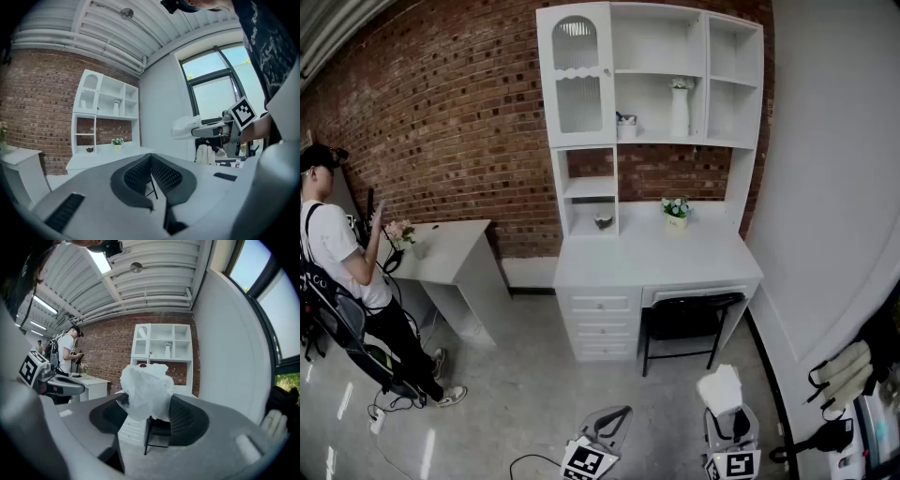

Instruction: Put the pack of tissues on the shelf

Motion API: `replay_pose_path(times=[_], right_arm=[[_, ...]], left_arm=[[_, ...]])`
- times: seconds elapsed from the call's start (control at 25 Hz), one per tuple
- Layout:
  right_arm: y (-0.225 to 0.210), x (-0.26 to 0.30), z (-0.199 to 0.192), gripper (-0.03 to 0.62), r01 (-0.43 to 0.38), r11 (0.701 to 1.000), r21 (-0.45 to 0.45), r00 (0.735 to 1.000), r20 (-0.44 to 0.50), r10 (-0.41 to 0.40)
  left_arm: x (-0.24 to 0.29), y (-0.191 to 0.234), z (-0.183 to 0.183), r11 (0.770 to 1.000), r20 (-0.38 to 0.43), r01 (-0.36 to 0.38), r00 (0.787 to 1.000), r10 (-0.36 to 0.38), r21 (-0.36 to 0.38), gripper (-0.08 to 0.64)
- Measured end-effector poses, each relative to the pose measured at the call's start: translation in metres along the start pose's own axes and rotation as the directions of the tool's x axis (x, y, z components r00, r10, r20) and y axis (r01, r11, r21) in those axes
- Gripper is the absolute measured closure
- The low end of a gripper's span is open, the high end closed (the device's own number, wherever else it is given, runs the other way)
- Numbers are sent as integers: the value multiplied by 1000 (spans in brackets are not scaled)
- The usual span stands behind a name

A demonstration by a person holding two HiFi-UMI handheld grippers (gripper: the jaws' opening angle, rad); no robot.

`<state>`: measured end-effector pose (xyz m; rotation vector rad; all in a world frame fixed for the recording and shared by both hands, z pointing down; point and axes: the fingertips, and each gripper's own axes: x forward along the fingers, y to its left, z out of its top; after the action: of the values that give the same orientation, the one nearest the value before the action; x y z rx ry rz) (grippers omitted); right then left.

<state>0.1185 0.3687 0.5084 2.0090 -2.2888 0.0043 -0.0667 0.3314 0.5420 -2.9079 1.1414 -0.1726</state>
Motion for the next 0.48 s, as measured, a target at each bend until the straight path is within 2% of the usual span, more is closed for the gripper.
replay_pose_path(times=[0.16, 0.36, 0.48], right_arm=[[5, -1, -2, 345, 1, 1000, -4, 1000, -3, -1], [17, 4, 3, 341, -38, 999, 11, 999, 25, 38], [17, 8, -1, 339, -38, 999, 10, 999, 16, 38]], left_arm=[[-8, 2, -4, 1000, -6, -13, 1000, 12, -3, 549], [-10, 9, 0, 1000, 8, -26, 1000, 27, -13, 549], [-6, 9, 2, 1000, 9, -30, 1000, 30, 5, 549]])
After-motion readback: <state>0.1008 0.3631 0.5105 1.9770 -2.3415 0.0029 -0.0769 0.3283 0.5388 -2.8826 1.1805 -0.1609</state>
